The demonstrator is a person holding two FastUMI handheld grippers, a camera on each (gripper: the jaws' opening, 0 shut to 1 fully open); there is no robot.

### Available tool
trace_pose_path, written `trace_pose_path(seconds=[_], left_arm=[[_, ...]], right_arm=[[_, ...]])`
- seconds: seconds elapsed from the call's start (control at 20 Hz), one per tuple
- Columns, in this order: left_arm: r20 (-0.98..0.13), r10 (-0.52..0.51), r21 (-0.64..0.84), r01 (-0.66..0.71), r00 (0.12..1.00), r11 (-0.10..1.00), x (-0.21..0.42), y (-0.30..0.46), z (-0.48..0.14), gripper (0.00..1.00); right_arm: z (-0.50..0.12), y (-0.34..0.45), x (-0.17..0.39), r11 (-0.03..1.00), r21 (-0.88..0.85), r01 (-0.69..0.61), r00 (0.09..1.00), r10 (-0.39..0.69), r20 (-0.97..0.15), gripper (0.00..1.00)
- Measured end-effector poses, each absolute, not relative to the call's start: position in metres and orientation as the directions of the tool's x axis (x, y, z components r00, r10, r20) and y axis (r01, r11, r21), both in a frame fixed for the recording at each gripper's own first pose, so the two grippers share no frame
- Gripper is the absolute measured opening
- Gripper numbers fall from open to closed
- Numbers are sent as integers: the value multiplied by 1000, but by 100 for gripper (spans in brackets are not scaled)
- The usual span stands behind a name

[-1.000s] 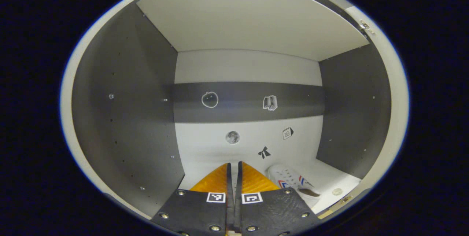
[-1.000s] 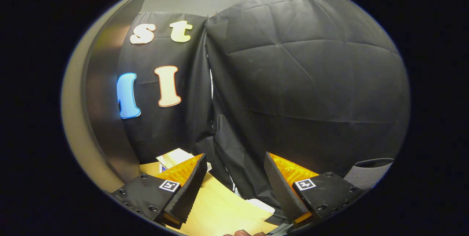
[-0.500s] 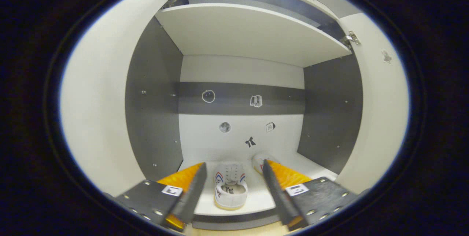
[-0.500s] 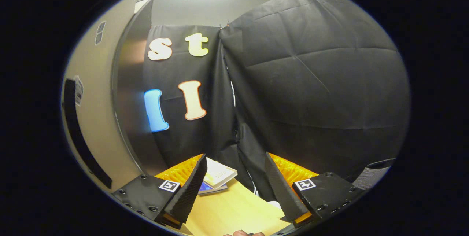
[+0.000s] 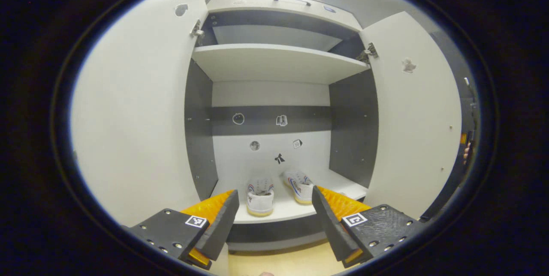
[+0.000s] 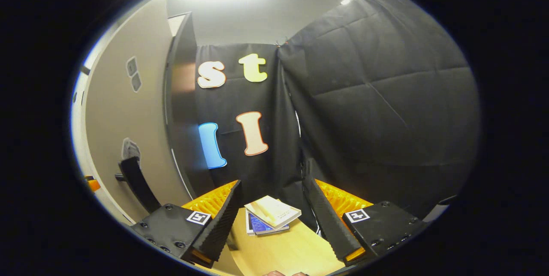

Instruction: Grab one shoe with the right hand and put it into the shoe cabinet, grab the other shoe with the left hand and put it into the shoe cabinet; then close the right door with the right hand and the left door with the left hand.

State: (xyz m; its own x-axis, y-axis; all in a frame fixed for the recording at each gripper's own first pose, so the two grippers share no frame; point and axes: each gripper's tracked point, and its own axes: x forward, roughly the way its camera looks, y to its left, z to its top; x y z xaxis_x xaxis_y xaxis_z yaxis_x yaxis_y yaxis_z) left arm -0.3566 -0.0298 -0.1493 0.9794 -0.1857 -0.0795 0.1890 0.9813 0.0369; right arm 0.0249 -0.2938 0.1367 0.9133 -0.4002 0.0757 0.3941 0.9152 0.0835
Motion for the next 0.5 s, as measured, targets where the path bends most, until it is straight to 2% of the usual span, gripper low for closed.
trace_pose_path(seconds=[0.3, 0.5], left_arm=[[-162, -235, -11, 236, 958, 972, -423, -27, -199, 99], [-208, -237, -54, 231, 949, 971, -446, 1, -214, 98]], right_arm=[[148, -252, 31, 942, 92, 324, 941, -331, 75, 98], [143, -248, 31, 916, 168, 365, 925, -377, 46, 97]])
